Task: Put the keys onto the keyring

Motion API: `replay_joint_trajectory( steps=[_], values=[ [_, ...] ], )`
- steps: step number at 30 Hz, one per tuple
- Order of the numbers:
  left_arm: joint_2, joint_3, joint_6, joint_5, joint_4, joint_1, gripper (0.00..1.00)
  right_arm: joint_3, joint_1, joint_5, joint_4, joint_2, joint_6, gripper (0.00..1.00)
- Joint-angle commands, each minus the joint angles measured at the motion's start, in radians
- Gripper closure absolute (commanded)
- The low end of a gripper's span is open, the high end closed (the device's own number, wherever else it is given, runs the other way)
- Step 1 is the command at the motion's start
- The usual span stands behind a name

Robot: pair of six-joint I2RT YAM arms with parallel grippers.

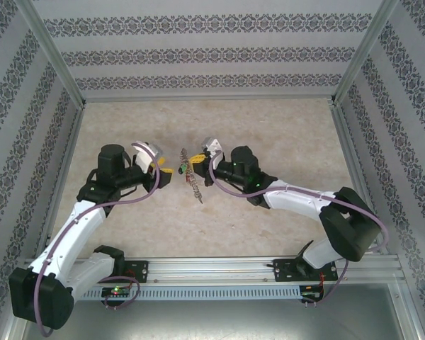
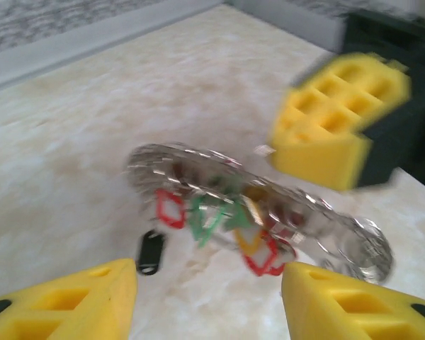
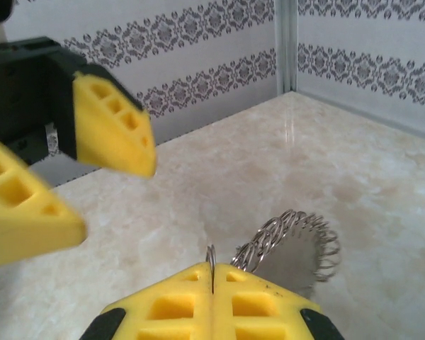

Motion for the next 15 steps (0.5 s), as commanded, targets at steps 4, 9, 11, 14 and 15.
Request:
replay_joint_trajectory(
  steps=[4,9,11,14,15],
  values=[
    [-0.08,-0.016,-0.22,-0.452,-0.028,0.085,0.31,0.108,0.092,0.061,0.134,0.176,0.128,1.0],
    [-0.056,-0.006,-0.314,-0.453,-0.121,0.187,0.32,0.165,0.109,0.07,0.239,0.274,0.264,1.0],
    [-0.035,-0.003,-0.338,-0.405,-0.126,0.204,0.32,0.16,0.1,0.073,0.248,0.292,0.31,1.0],
    [-0.003,-0.004,-0.36,-0.34,-0.113,0.206,0.32,0.113,0.079,0.058,0.257,0.301,0.324,1.0],
    [0.012,-0.006,-0.366,-0.312,-0.101,0.206,0.32,0.092,0.069,0.046,0.253,0.302,0.323,1.0]
  ],
)
